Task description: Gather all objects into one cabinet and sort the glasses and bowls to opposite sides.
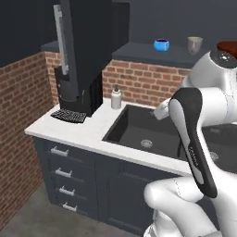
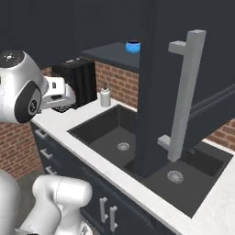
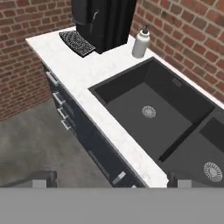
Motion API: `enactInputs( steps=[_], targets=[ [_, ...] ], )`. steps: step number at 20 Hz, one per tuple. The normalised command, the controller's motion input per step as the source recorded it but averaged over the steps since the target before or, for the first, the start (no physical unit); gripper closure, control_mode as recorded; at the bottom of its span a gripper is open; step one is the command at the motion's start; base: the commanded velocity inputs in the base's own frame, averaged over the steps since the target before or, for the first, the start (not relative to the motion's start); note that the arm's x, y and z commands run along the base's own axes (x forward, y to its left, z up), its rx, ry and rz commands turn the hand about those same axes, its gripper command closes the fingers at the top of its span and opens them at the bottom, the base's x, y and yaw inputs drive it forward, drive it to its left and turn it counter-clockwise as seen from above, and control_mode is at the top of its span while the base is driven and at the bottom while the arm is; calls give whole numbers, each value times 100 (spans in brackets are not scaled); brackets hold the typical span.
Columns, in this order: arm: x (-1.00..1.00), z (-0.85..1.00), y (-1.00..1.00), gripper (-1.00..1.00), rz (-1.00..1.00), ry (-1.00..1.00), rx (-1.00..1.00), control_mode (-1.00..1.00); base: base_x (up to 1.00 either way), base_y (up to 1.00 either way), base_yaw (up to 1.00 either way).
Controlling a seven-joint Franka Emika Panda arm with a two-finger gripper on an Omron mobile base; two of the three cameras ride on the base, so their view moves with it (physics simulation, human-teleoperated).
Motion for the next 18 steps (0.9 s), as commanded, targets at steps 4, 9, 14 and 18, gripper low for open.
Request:
enactInputs(
  steps=[4, 9, 14, 18],
  targets=[
    [0, 0, 0, -100, 0, 0, 0, 100, -24, 36, 51],
    [0, 0, 0, -100, 0, 0, 0, 100, -2, 58, 50],
    [0, 0, 0, -100, 0, 0, 0, 100, 0, 62, 49],
    [0, 0, 0, -100, 0, 0, 0, 100, 0, 75, 39]
  ],
)
